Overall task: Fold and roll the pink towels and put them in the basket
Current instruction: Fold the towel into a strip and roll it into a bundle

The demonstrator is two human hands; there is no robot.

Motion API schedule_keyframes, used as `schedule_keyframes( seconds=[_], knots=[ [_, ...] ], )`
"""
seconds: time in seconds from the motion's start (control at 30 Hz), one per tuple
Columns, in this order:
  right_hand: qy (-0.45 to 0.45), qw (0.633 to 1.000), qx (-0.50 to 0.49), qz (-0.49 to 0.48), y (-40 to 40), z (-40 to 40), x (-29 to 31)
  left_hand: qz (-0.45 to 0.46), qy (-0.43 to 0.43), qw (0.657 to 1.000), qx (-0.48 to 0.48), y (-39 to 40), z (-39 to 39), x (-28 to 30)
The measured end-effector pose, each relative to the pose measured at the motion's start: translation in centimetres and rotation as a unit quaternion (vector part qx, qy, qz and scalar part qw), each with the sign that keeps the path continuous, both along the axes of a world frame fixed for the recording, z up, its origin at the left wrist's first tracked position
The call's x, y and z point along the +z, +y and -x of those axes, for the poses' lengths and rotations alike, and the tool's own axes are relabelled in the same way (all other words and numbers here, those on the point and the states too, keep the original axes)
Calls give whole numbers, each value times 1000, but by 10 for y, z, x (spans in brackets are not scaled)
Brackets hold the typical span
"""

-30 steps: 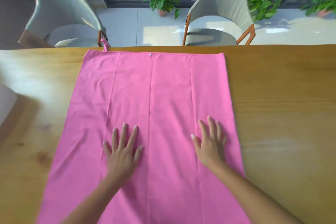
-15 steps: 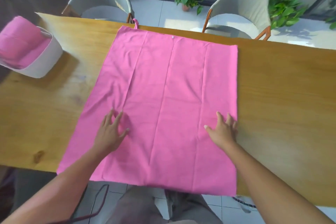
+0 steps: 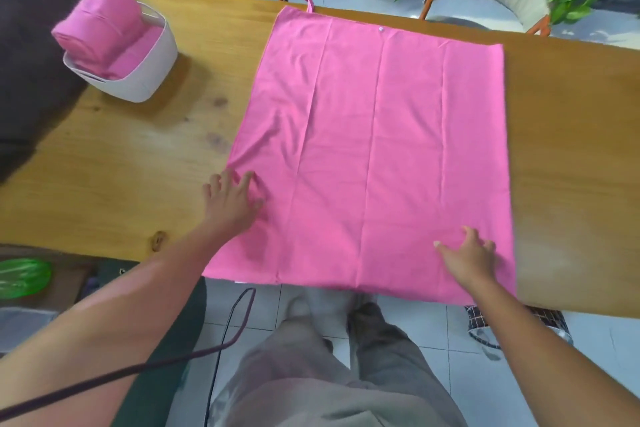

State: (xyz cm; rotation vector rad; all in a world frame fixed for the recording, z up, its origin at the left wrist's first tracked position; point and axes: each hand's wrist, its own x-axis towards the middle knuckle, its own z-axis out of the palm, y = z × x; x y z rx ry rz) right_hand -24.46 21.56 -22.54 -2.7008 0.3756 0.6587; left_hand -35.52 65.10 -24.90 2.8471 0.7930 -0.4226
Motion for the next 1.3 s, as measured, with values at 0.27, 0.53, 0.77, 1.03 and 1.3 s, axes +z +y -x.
schedule_keyframes(
  seconds=[0.27, 0.53, 0.77, 1.03, 1.3],
  knots=[
    [34, 984, 170, -42, 61, 64, 16, 123, -64, 989, -44, 19, -71, 4],
    [82, 981, 177, -3, 59, 86, 14, 122, -25, 992, 23, 53, -69, 4],
    [101, 987, 121, -18, 37, 76, 19, 77, -39, 995, 44, 18, -48, 7],
    [73, 994, 82, -9, -5, 57, 23, 98, -39, 994, -22, -54, -26, -7],
    [10, 998, -1, 63, -61, 23, 18, 116, -37, 990, -71, -147, -19, 0]
  ],
)
